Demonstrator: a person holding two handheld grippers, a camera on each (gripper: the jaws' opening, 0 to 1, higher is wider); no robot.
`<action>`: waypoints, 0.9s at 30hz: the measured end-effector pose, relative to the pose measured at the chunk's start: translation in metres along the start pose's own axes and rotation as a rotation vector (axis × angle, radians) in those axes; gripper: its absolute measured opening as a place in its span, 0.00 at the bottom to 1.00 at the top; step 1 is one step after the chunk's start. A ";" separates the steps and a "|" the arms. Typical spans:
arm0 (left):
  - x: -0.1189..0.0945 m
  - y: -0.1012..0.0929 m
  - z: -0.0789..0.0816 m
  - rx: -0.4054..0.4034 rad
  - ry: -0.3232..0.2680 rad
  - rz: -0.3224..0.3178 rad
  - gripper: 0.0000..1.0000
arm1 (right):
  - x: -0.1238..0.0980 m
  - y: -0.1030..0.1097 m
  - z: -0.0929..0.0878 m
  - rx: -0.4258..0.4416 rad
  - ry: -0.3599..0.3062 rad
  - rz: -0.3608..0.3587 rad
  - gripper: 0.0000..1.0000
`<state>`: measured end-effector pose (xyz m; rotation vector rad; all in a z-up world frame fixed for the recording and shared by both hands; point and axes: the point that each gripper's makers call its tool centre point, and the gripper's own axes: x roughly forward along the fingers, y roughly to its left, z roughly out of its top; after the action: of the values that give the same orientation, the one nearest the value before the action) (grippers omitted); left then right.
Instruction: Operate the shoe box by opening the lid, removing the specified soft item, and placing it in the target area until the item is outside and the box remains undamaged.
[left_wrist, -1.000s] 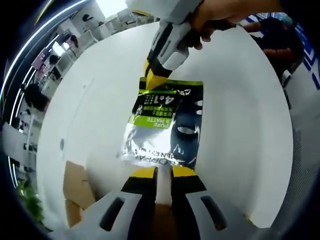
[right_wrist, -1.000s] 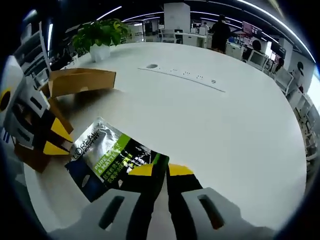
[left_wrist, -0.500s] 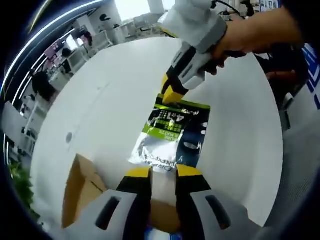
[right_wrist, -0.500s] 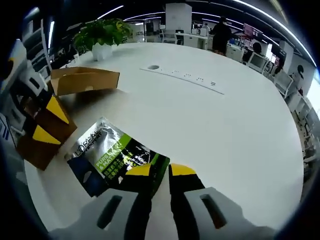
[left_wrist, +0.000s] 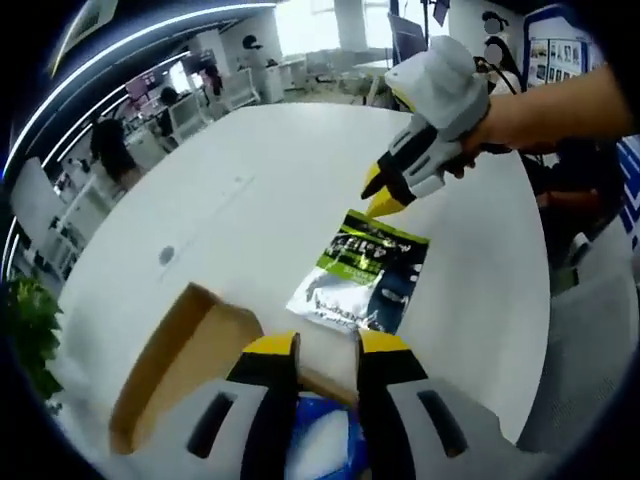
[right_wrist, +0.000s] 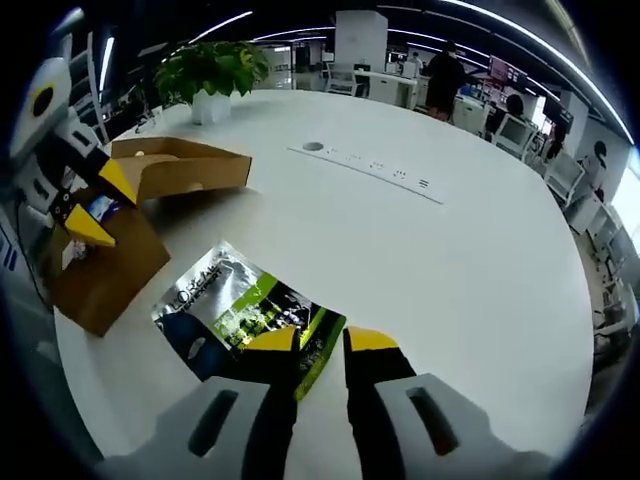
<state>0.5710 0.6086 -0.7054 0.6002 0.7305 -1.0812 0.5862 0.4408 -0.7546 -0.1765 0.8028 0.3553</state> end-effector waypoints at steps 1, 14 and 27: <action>-0.002 0.001 -0.002 -0.012 -0.003 0.001 0.22 | -0.003 0.002 0.000 -0.005 0.000 0.001 0.17; -0.043 0.009 -0.027 -0.151 -0.048 0.025 0.33 | -0.036 0.022 0.011 -0.033 -0.013 -0.016 0.30; -0.088 0.026 -0.060 -0.224 -0.061 0.080 0.43 | -0.056 0.070 0.032 -0.045 -0.059 0.046 0.39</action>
<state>0.5568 0.7118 -0.6727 0.3994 0.7561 -0.9250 0.5450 0.5011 -0.6932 -0.1888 0.7423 0.4205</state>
